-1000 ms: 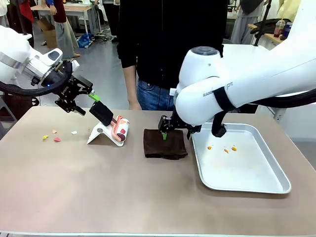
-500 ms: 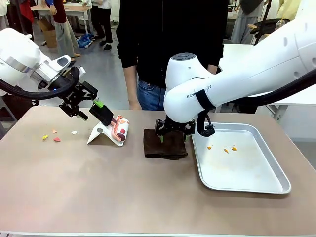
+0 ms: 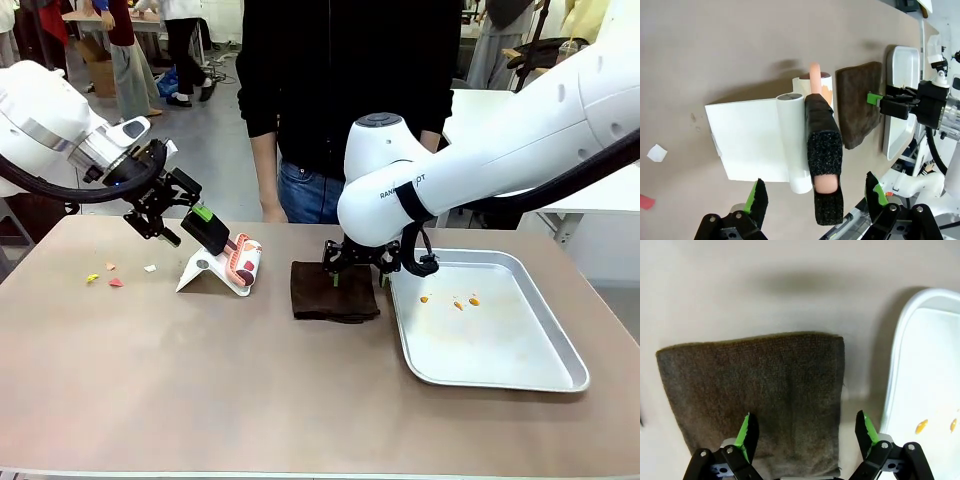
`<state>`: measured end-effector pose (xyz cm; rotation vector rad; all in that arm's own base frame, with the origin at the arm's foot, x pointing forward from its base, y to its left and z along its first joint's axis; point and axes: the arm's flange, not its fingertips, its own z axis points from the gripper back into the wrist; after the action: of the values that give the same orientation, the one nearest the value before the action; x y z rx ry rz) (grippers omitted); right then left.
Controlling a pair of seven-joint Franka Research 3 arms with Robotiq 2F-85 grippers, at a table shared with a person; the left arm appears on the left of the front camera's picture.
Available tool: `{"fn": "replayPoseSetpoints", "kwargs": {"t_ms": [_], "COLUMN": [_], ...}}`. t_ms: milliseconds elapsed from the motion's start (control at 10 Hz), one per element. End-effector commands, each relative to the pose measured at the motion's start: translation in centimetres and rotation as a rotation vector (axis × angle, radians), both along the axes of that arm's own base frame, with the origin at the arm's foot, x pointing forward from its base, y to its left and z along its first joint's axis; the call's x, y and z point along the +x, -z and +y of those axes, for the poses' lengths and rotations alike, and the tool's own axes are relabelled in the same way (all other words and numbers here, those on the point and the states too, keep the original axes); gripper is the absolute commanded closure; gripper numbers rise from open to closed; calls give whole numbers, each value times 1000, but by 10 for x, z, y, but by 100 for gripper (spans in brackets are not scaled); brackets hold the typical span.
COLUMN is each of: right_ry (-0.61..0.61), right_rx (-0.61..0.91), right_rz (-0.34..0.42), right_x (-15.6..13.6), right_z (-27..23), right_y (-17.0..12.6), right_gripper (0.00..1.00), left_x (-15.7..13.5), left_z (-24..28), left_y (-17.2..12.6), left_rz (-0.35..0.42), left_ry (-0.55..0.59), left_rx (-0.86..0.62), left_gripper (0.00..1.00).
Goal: Clean the surface of the table.
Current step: Hold the Lint Roller with your left hand and the towel with your right hand.
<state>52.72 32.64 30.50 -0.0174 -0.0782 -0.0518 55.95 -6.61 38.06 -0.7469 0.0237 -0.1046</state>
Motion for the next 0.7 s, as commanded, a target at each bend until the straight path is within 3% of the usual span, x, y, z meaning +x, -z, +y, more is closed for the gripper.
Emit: {"fn": "replayPoseSetpoints", "kwargs": {"t_ms": [0, 600], "right_ry": [43, 37], "right_rx": [32, 47], "right_rz": [-12, 5], "right_x": [3, 5], "right_z": [6, 6], "right_y": [0, 6], "right_gripper": [0, 0], "left_x": [5, 7], "left_z": [-8, -15], "left_y": [-5, -5], "left_rz": [4, -8], "left_ry": [-22, -18], "left_rx": [17, -7], "left_gripper": [0, 0]}}
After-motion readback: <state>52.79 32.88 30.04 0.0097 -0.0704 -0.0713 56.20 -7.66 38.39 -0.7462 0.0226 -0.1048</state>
